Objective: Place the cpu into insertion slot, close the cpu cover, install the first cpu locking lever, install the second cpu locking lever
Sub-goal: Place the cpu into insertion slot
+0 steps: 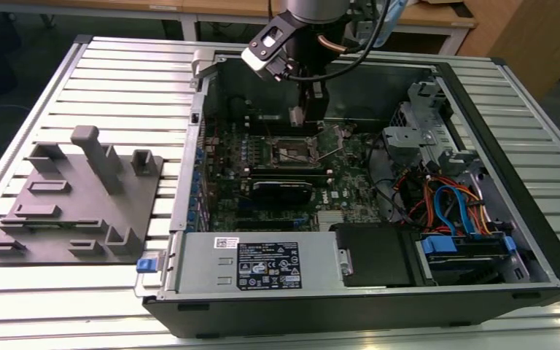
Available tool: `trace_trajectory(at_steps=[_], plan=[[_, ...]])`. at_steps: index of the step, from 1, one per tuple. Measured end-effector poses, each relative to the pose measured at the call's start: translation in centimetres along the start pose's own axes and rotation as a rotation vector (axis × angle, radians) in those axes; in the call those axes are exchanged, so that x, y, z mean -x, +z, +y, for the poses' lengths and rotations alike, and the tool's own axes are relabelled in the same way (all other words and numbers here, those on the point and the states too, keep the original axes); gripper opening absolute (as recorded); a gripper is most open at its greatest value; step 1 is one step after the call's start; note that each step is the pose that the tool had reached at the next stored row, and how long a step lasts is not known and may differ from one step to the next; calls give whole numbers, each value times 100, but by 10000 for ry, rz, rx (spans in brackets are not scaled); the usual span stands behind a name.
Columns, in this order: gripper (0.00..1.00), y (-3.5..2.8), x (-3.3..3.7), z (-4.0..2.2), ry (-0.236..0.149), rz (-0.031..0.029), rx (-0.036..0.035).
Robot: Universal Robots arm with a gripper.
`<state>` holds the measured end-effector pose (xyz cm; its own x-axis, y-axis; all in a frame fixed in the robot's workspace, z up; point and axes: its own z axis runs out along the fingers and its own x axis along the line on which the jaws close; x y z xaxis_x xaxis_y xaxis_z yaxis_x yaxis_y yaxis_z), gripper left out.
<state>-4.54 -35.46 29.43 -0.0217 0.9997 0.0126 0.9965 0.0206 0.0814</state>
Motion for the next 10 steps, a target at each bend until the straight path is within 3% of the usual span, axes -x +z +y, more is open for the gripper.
trace_trajectory(at_steps=[10], plan=[[54,28,0,-2,1,3,2]])
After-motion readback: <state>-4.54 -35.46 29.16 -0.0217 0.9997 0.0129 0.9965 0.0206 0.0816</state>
